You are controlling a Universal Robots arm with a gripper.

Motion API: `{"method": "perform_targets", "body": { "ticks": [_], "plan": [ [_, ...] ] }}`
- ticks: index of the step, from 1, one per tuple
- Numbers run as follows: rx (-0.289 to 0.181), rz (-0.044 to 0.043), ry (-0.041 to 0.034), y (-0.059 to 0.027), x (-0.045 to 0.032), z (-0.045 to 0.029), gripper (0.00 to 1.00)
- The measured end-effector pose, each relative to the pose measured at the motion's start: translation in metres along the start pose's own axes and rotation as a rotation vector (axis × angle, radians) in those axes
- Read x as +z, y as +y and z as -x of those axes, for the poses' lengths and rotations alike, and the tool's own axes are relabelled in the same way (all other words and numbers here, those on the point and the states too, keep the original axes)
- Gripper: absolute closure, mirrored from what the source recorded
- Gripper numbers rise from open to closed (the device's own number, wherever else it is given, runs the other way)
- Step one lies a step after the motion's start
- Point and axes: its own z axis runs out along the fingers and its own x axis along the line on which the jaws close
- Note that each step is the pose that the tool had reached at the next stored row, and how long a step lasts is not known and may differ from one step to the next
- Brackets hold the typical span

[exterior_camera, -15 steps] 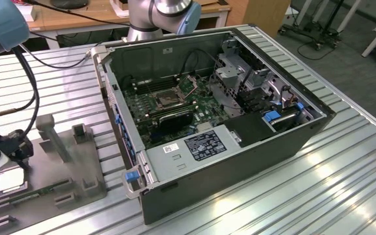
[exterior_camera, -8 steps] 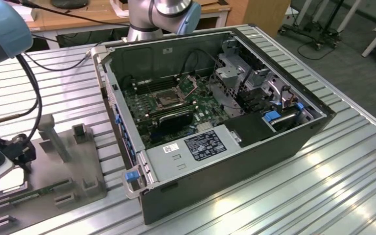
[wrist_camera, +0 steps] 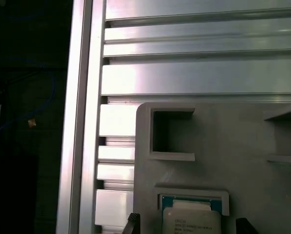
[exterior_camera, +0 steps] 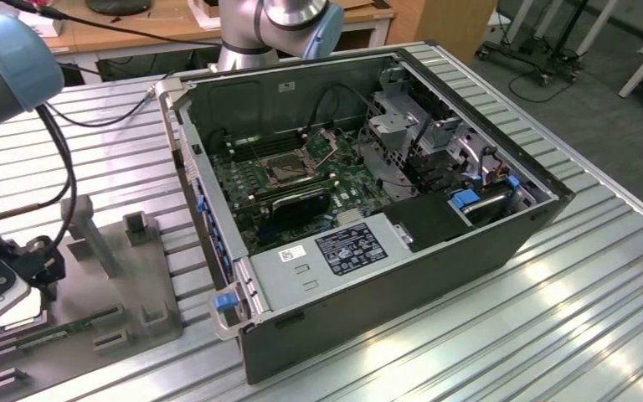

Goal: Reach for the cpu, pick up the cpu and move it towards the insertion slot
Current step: 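Pick up the cpu and move it towards the insertion slot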

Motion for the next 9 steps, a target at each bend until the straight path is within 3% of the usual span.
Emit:
{"method": "perform_targets", "body": {
  "ticks": [8, 9],
  "plan": [
    [0.0, -0.0002, 0.0064, 0.0026, 0.0045, -0.0001, 0.18],
    [0.0, -0.0002, 0.0064, 0.0026, 0.0047, -0.0001, 0.26]
  ]
}}
